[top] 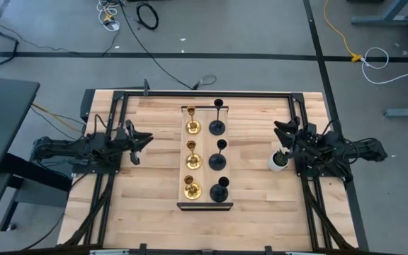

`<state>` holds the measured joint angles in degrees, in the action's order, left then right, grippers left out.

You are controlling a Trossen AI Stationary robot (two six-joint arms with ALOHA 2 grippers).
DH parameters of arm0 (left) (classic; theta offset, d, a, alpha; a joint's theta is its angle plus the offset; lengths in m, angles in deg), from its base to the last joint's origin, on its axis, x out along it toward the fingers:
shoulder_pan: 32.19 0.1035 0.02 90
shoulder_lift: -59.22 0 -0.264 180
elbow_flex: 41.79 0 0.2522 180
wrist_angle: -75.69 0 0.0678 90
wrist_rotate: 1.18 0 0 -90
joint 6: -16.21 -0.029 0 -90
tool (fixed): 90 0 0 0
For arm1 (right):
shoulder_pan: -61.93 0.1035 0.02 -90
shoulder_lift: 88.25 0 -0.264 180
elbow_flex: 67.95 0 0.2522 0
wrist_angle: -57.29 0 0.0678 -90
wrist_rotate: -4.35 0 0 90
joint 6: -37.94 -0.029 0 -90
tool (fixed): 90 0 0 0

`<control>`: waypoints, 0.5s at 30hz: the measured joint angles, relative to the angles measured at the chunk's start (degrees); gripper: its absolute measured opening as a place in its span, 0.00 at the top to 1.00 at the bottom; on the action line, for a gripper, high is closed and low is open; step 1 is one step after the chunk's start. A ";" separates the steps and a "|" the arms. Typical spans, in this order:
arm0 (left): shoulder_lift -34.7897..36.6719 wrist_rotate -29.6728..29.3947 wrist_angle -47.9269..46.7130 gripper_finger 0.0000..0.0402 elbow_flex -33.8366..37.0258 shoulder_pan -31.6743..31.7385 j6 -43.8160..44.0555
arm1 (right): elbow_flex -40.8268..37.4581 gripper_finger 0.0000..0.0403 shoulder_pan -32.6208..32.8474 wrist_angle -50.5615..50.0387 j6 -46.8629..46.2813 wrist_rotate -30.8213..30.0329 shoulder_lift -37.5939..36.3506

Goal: Pick & Place candle stick holders
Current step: Return to Home Position

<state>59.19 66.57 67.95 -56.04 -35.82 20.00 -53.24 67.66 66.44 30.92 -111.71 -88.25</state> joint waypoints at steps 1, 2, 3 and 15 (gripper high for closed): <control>0.00 0.00 -0.01 0.82 0.00 0.02 0.00 | 0.00 0.62 -0.01 -0.38 0.01 0.00 0.02; -0.02 0.00 -0.02 0.82 0.01 0.11 -0.02 | 0.00 0.62 -0.02 -0.40 0.01 0.01 0.02; -0.02 0.00 -0.02 0.82 0.00 0.15 0.00 | 0.00 0.62 0.00 -0.32 0.00 0.02 0.01; -0.07 -0.02 0.02 0.82 0.02 1.92 0.00 | 0.00 0.62 -0.02 -0.23 0.02 0.00 0.01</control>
<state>59.12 66.56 67.97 -56.02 -33.90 20.00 -53.24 67.64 66.21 30.93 -111.71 -88.25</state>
